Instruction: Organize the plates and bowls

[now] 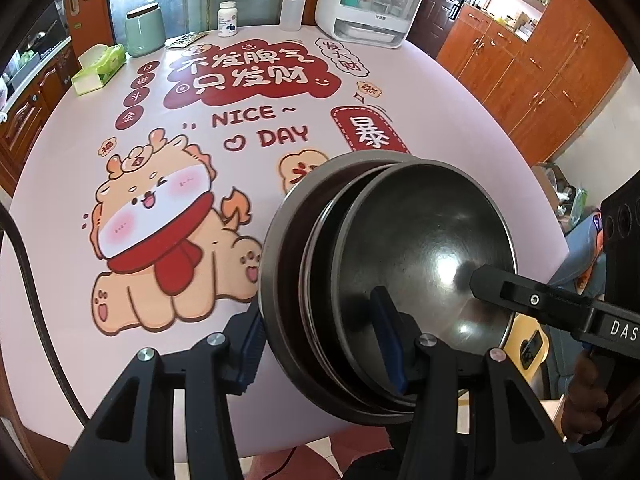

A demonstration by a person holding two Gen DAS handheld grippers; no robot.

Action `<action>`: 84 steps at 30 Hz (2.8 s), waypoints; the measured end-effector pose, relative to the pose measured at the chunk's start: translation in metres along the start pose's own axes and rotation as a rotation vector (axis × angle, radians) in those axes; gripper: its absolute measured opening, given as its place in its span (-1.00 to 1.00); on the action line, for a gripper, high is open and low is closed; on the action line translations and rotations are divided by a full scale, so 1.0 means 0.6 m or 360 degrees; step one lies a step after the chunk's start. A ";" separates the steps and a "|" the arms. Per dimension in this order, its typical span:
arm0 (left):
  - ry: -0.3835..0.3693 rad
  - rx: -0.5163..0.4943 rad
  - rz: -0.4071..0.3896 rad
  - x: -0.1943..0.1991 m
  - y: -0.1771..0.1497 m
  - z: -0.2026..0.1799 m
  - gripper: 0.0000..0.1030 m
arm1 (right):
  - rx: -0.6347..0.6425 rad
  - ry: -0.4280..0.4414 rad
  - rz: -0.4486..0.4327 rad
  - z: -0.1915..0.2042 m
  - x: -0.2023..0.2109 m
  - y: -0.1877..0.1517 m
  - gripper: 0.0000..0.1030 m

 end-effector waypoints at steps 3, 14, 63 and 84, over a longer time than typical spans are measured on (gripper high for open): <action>0.0000 0.0017 -0.0010 -0.009 0.005 -0.018 -0.06 | 0.0020 -0.0004 0.0006 -0.016 0.010 0.008 -0.36; 0.0012 0.0108 -0.0007 -0.058 0.017 -0.073 -0.06 | 0.0059 -0.0015 0.0074 -0.079 0.022 0.041 -0.36; 0.0192 0.0238 0.0229 -0.151 0.018 -0.105 -0.04 | 0.0035 0.0053 0.0367 -0.172 -0.046 0.067 -0.33; 0.0128 0.0228 0.0055 -0.101 0.029 -0.106 0.13 | 0.0065 0.0009 0.0260 -0.154 -0.027 0.072 0.19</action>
Point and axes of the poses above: each gripper's, at about its wrist camera, not at the fingertips, and x roughly against the way its jaws point, z to its left, y to its top, the point moved 6 cm from there along -x, roughly the way its jaws point, and after that the axes turned 10 degrees about -y, right-handed, at the moved point
